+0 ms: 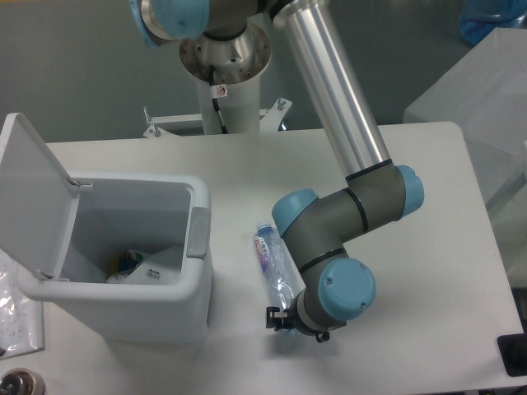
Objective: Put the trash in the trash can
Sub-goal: 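Rotate the gripper and close it around the bottle's cap end, then lift the water bottle and carry it toward the trash bin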
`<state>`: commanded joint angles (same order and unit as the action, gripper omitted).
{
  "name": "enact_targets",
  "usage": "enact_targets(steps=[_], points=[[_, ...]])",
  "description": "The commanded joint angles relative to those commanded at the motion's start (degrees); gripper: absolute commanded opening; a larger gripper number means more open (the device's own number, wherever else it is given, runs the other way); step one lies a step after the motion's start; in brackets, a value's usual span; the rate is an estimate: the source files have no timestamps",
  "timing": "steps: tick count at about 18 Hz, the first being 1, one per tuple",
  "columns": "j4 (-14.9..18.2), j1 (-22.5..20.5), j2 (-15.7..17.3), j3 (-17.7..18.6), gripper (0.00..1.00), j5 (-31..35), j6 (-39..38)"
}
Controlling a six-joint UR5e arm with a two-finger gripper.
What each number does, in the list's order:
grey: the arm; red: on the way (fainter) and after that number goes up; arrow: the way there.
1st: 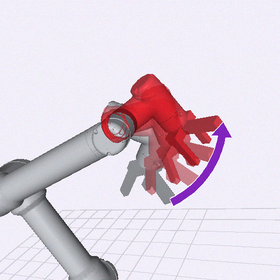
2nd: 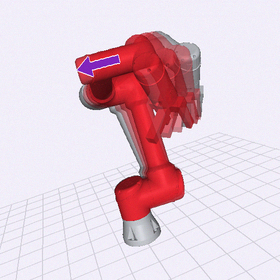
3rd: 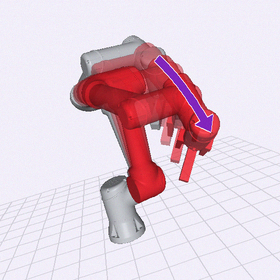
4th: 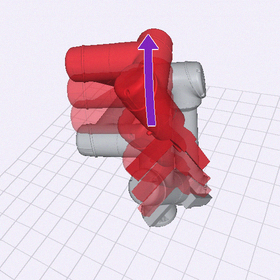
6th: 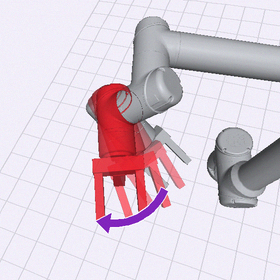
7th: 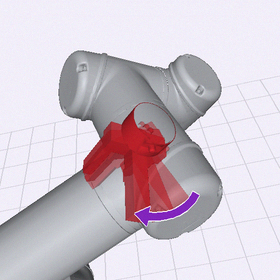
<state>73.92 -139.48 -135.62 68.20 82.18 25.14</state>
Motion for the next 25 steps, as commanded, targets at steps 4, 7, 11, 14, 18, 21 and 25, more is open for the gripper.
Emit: enact_targets(steps=[4,7,11,14,18,21,25], points=[[0.00,0.00,0.17,0.00,0.67,0.00,0.00],[0.00,0.09,0.88,0.00,0.66,-0.26,0.09],[0.00,-0.17,3.77,-0.18,0.64,-0.61,0.61],[-1.57,-0.88,6.32,-0.61,0.64,-2.19,1.05],[-6.58,-2.11,8.78,-1.67,0.64,-6.14,1.14],[-11.14,-2.81,9.67,-3.68,0.64,-7.12,1.06],[-17.21,-3.69,11.86,-5.01,0.64,-11.33,0.97]])
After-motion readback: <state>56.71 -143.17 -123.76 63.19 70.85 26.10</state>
